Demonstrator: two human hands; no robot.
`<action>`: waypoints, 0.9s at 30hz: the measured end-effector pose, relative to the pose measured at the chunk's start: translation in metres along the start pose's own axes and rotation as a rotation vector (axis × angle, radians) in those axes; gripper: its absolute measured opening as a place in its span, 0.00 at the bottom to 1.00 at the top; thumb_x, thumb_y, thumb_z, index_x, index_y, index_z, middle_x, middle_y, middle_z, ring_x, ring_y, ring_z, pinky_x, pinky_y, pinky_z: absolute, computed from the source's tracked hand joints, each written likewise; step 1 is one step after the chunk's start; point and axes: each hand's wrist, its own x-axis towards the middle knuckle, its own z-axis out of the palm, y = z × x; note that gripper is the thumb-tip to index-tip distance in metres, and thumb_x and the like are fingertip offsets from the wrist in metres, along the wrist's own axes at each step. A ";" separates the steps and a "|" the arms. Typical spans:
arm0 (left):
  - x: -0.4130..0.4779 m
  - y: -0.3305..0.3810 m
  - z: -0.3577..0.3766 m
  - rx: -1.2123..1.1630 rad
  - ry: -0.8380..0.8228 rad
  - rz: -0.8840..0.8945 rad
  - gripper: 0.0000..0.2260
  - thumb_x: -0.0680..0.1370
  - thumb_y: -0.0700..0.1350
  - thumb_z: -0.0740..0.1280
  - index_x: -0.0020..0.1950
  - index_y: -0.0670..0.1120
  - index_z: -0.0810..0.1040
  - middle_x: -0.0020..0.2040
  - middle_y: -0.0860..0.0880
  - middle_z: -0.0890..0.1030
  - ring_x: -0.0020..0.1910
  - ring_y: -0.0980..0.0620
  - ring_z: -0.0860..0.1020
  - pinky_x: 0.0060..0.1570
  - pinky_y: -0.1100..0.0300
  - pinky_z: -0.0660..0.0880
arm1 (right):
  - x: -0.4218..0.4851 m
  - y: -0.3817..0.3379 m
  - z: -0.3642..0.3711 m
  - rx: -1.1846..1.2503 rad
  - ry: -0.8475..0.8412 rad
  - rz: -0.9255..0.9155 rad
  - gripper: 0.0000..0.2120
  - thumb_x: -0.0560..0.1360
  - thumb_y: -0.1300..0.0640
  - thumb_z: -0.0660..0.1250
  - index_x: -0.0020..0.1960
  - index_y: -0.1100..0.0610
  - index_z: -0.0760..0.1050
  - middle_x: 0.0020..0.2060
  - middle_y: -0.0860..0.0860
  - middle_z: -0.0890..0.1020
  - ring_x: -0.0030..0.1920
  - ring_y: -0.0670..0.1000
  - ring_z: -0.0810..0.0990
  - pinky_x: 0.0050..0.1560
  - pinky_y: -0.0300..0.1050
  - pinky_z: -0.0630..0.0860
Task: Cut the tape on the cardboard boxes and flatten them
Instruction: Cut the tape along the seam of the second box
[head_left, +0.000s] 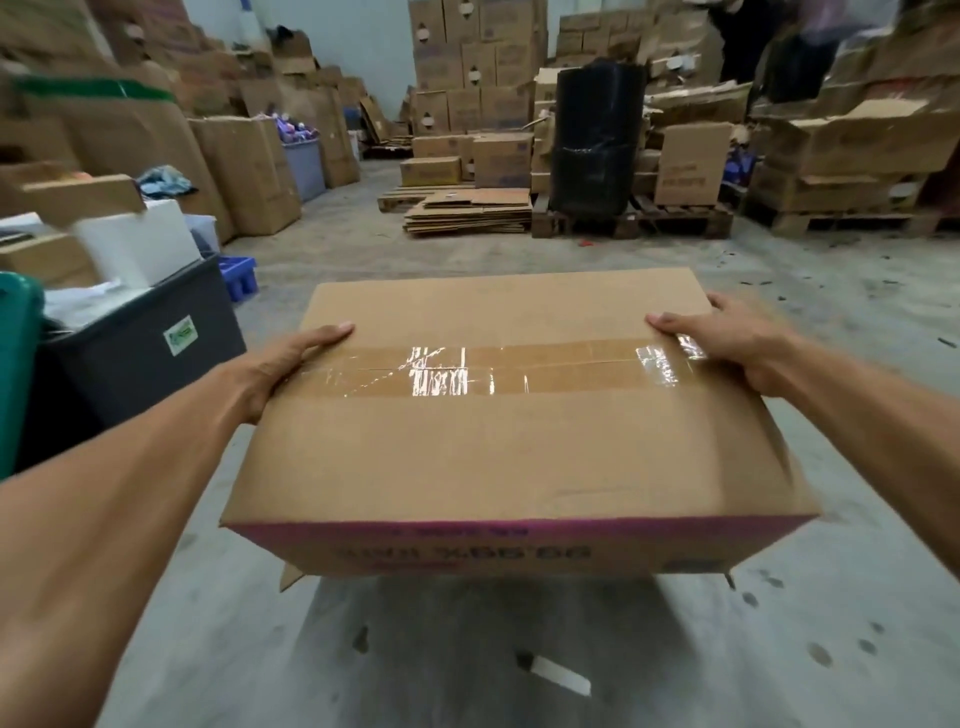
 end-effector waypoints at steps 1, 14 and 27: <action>0.004 -0.001 0.000 -0.006 -0.003 -0.012 0.26 0.67 0.59 0.76 0.58 0.45 0.81 0.45 0.43 0.86 0.37 0.46 0.85 0.40 0.53 0.82 | 0.006 0.001 0.003 -0.009 -0.019 -0.002 0.24 0.71 0.46 0.77 0.63 0.51 0.75 0.49 0.49 0.81 0.47 0.52 0.80 0.40 0.47 0.76; 0.068 -0.009 0.009 -0.043 -0.019 -0.085 0.15 0.72 0.55 0.72 0.54 0.48 0.81 0.39 0.45 0.85 0.31 0.49 0.84 0.33 0.55 0.82 | 0.087 0.034 0.043 0.002 -0.072 -0.051 0.27 0.66 0.42 0.78 0.61 0.51 0.78 0.54 0.49 0.85 0.52 0.53 0.84 0.58 0.53 0.80; 0.177 -0.101 0.033 0.360 0.020 -0.236 0.26 0.67 0.62 0.76 0.55 0.45 0.82 0.49 0.44 0.86 0.46 0.45 0.85 0.46 0.53 0.80 | 0.112 0.152 0.112 -0.403 0.090 0.153 0.39 0.74 0.35 0.66 0.74 0.58 0.63 0.70 0.57 0.75 0.69 0.62 0.72 0.66 0.54 0.71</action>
